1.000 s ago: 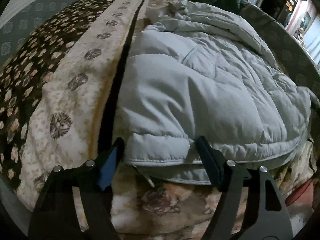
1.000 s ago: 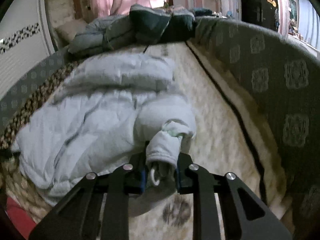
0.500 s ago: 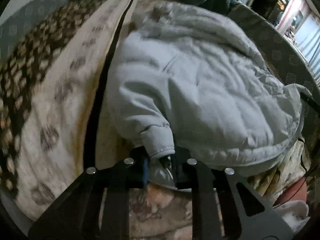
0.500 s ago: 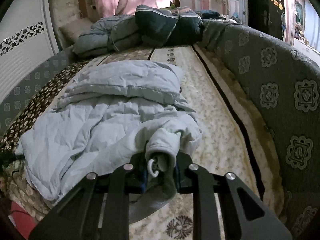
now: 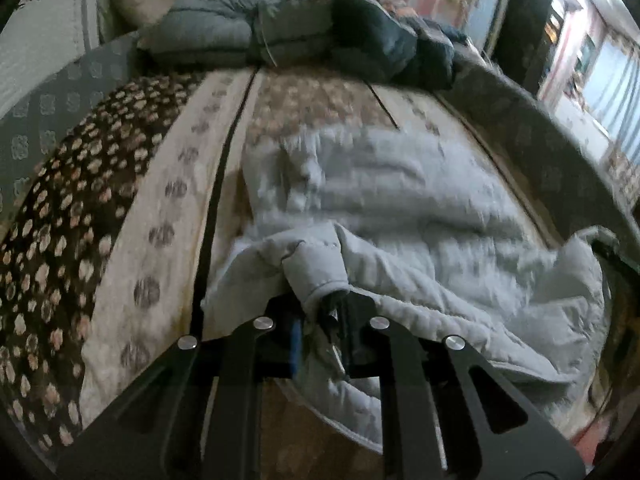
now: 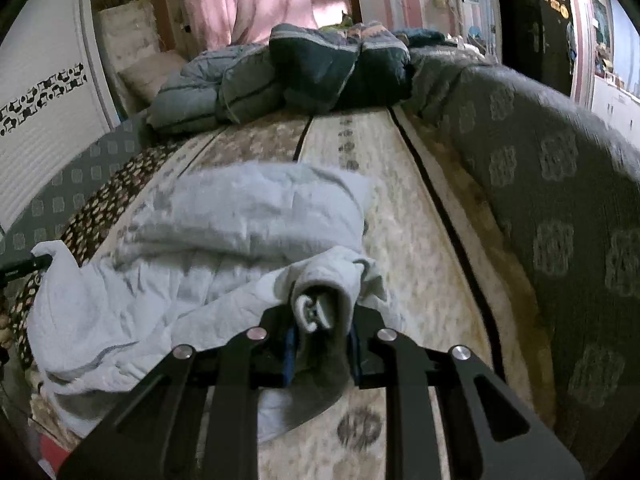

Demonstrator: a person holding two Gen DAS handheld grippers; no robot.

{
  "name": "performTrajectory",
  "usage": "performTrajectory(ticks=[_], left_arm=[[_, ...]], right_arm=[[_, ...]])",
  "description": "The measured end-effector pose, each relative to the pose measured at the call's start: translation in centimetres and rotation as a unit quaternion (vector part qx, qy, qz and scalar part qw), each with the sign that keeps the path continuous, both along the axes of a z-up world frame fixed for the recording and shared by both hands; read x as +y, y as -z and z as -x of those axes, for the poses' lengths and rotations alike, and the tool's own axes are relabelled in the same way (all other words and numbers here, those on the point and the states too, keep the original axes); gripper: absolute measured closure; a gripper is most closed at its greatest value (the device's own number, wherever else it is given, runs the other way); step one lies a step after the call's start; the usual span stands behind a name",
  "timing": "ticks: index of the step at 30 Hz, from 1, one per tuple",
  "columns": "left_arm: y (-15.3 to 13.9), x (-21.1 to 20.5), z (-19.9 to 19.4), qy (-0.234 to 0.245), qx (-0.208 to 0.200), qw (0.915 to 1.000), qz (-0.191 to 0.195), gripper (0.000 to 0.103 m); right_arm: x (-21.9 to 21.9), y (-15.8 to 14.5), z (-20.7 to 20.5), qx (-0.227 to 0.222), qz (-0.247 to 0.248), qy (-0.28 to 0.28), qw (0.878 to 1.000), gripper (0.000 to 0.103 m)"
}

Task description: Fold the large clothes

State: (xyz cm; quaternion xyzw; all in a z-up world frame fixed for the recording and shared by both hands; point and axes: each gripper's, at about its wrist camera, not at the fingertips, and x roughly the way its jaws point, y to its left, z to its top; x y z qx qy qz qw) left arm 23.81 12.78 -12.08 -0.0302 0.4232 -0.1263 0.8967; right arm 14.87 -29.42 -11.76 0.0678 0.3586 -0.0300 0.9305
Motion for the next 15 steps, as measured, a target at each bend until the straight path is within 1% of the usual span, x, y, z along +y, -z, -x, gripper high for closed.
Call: performTrajectory(ticks=[2, 3, 5, 6, 8, 9, 10, 12, 14, 15], left_arm=[[-1.3, -0.1, -1.9, -0.020, -0.018, 0.9996, 0.009, 0.091], [-2.4, -0.2, -3.3, -0.036, -0.031, 0.9987, 0.019, 0.091], [-4.2, -0.1, -4.9, -0.048, -0.048, 0.9970, 0.037, 0.091], [-5.6, 0.0, -5.8, -0.054, -0.062, 0.9953, 0.051, 0.091], [-8.0, 0.3, -7.2, -0.065, -0.088, 0.9916, 0.069, 0.091], [-9.3, 0.3, -8.3, -0.075, -0.105, 0.9891, 0.071, 0.091], [-10.3, 0.1, -9.5, -0.082, -0.119, 0.9874, 0.065, 0.091], [-11.1, -0.2, -11.7, -0.094, -0.129, 0.9856, 0.057, 0.091], [-11.2, 0.0, -14.3, -0.107, -0.128, 0.9838, 0.065, 0.091], [-10.9, 0.3, -15.5, -0.116, -0.125, 0.9831, 0.067, 0.091]], right_arm=[[-0.9, -1.4, -2.0, -0.019, -0.011, 0.011, 1.000, 0.083], [-1.3, -2.1, -2.8, -0.028, -0.017, 0.017, 0.999, 0.083], [-2.4, -4.5, -4.8, -0.058, -0.029, 0.031, 0.997, 0.083], [-2.8, -5.8, -5.9, -0.074, -0.033, 0.033, 0.996, 0.083], [-3.0, -8.0, -8.0, -0.099, -0.022, 0.033, 0.994, 0.083], [-2.9, -9.0, -9.5, -0.110, -0.006, 0.032, 0.993, 0.083], [-2.9, -9.6, -10.6, -0.116, 0.005, 0.034, 0.993, 0.083], [-3.5, -10.7, -13.4, -0.135, 0.004, 0.037, 0.990, 0.083], [-3.9, -11.1, -15.5, -0.146, 0.004, 0.045, 0.988, 0.083], [-4.0, -11.0, -16.7, -0.148, 0.012, 0.049, 0.988, 0.083]])
